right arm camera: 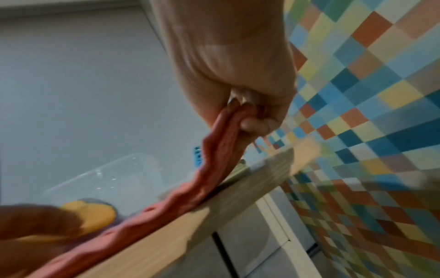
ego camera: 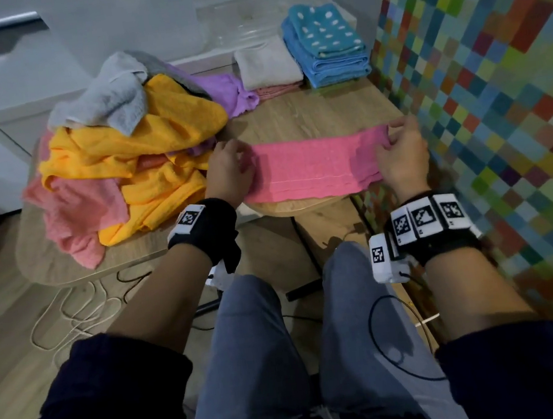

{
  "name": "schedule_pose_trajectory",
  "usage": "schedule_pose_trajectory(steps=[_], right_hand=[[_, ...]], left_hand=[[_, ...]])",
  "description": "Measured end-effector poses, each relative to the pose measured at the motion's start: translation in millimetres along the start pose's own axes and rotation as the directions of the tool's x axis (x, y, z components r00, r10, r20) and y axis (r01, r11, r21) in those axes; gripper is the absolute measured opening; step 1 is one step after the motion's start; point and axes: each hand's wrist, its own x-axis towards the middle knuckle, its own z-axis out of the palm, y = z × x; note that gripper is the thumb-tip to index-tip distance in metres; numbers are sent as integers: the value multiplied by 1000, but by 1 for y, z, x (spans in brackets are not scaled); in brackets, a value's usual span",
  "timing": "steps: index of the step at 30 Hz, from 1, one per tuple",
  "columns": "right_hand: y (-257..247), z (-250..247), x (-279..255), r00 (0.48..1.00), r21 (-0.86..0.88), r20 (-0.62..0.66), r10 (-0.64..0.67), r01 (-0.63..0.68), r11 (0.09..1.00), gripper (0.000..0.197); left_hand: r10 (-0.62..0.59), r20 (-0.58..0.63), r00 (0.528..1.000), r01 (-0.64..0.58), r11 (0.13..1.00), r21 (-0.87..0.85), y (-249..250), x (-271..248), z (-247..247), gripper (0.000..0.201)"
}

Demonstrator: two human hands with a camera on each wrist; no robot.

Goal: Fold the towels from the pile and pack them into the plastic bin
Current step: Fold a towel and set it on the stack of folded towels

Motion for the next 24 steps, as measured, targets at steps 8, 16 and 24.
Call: schedule_pose_trajectory(steps=[8, 16, 24], right_hand=[[-92, 63, -60, 932, 241, 189, -309, 261, 935, 38], [-76, 85, -76, 935, 459, 298, -192, 36, 888, 29], [-60, 68, -63, 949, 301, -1, -315, 301, 905, 16]], left_hand=[[-399, 354, 846, 533, 641, -553, 19, 7, -12, 33], [-424, 404, 811, 585, 574, -573, -1, 10, 5, 31], [-310, 300, 902, 431, 626, -650, -3, 14, 0, 33]])
